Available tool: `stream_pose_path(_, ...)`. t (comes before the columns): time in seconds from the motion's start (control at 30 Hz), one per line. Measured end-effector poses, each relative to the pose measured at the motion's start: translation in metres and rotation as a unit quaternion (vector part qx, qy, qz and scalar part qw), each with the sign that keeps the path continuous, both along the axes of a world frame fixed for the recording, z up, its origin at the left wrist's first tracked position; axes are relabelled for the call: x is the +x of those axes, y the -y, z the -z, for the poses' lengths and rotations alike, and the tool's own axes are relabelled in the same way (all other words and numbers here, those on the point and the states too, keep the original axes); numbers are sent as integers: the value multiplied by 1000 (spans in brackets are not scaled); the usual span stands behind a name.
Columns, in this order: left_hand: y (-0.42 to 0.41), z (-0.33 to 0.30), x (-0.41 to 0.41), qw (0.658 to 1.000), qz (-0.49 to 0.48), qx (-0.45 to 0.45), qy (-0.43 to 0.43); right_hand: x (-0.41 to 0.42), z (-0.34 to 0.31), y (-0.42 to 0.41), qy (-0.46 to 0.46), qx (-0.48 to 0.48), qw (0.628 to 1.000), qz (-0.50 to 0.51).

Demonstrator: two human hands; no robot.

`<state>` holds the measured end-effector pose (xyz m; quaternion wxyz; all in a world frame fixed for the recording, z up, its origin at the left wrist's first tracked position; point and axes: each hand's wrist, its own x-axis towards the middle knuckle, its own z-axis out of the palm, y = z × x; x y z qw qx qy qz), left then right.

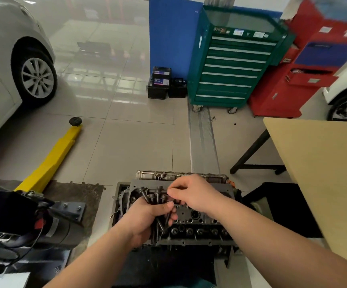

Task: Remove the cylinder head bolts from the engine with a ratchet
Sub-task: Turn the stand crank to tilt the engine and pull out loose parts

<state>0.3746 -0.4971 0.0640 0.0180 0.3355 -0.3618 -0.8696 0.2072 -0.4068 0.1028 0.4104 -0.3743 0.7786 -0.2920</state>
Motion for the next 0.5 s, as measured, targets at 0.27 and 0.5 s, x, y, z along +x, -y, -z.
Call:
stream_pose_path(0.27, 30, 1, 19, 985, -158, 56, 24, -32, 9, -28, -71, -82, 972, 208)
stream_pose_path(0.5, 39, 4, 36, 978, -181, 98, 35, -20, 50, -36, -286, -29, 957, 44)
